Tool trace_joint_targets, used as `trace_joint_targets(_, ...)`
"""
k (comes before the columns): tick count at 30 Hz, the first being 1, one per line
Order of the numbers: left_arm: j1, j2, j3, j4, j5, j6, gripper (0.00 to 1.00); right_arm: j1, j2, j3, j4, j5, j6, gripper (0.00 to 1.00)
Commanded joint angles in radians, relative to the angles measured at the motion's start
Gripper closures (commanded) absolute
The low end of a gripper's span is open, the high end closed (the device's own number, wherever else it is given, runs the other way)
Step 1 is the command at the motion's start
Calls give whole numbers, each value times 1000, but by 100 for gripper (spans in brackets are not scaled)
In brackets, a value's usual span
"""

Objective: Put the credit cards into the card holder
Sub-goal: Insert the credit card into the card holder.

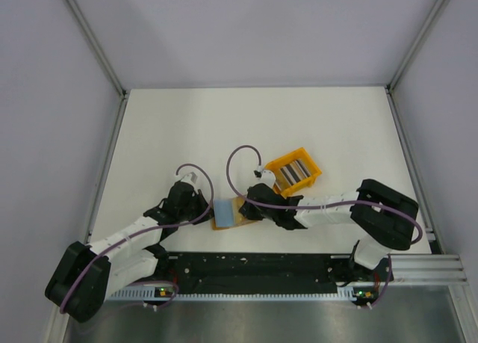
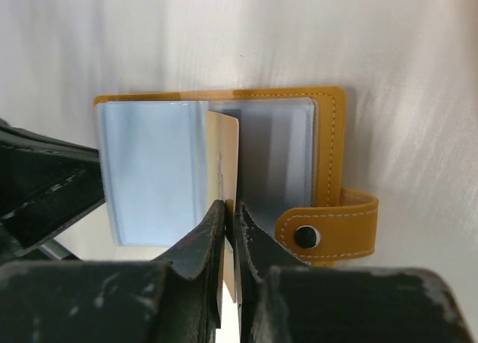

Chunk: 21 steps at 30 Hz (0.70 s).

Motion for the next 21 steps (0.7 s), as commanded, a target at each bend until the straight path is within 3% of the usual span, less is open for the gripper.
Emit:
trace_joint_targets(1,-1,11,-21,19,-19,7,100,0,-36,-16,-10,26,-24,98)
trace_joint_targets(8,-1,11,-22,19,-18,9,100,-3,-74,-50,30,8,-26,100)
trace_joint_targets(21,-1,13,-24,18,-25,4,100,-26,-96,-152,251,-58,23,100)
